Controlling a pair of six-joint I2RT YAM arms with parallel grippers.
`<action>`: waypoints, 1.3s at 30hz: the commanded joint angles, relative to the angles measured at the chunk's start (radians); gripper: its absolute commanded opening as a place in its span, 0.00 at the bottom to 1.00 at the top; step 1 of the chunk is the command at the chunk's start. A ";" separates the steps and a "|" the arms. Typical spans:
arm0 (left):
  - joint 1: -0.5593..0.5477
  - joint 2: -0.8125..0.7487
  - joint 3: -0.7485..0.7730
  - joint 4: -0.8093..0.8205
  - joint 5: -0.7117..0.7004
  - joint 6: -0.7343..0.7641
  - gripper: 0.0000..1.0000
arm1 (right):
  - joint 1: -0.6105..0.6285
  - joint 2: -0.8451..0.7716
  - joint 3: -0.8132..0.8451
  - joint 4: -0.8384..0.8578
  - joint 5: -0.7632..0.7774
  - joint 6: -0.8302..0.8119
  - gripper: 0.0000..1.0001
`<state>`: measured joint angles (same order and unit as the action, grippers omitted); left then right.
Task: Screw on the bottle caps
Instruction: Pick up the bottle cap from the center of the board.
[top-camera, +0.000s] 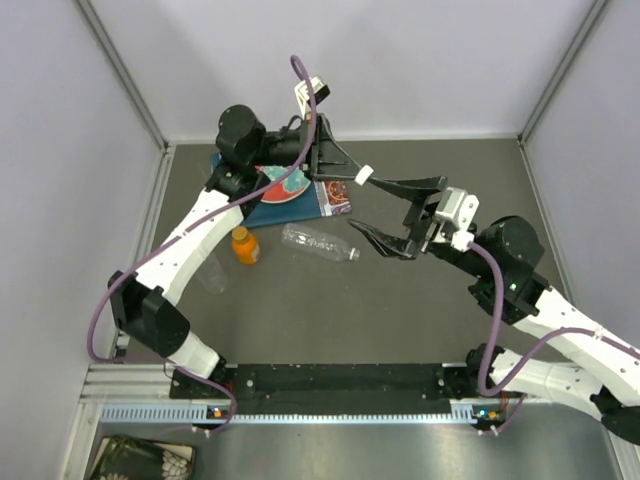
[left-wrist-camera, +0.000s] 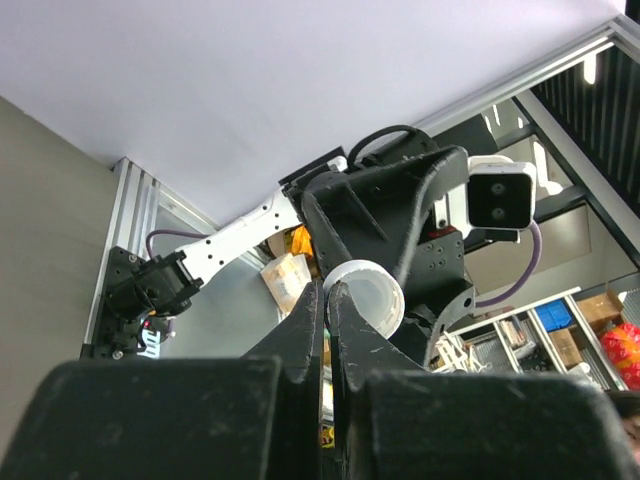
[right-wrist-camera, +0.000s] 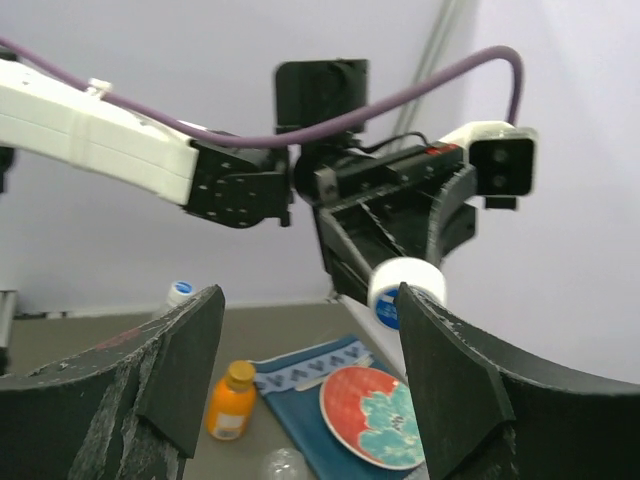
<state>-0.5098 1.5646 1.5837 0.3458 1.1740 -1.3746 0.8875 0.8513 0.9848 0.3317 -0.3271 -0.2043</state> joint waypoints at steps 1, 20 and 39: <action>0.013 -0.061 -0.047 0.206 0.024 -0.132 0.00 | 0.016 0.011 0.032 0.082 0.143 -0.126 0.70; 0.024 -0.123 -0.100 0.183 -0.014 -0.138 0.00 | 0.041 0.112 0.003 0.239 0.217 -0.112 0.62; 0.037 -0.106 -0.113 0.197 -0.037 -0.139 0.00 | 0.041 0.115 0.014 0.236 0.197 -0.053 0.45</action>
<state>-0.4786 1.4746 1.4670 0.4965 1.1496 -1.5200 0.9161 0.9699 0.9817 0.5343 -0.1223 -0.2790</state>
